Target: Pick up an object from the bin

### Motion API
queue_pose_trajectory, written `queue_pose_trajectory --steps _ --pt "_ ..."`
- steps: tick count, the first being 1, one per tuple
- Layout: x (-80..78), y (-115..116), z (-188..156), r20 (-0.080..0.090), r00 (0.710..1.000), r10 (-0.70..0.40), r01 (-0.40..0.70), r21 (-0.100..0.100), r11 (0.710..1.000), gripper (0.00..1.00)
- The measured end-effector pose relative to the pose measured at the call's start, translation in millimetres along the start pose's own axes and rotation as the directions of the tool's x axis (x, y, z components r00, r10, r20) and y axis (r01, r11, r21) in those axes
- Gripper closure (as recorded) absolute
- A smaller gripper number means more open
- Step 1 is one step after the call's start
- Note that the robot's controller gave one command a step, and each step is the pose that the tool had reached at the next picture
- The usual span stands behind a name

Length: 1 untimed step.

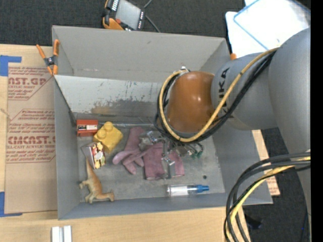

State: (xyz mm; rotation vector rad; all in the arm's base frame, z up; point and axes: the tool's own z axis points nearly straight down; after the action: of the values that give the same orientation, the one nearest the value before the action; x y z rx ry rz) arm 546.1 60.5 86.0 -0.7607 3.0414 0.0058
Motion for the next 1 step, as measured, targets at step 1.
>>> queue_pose_trajectory --steps 1 --pt "30.6 5.9 8.5 0.001 0.831 -0.556 0.556 0.000 0.831 1.00"
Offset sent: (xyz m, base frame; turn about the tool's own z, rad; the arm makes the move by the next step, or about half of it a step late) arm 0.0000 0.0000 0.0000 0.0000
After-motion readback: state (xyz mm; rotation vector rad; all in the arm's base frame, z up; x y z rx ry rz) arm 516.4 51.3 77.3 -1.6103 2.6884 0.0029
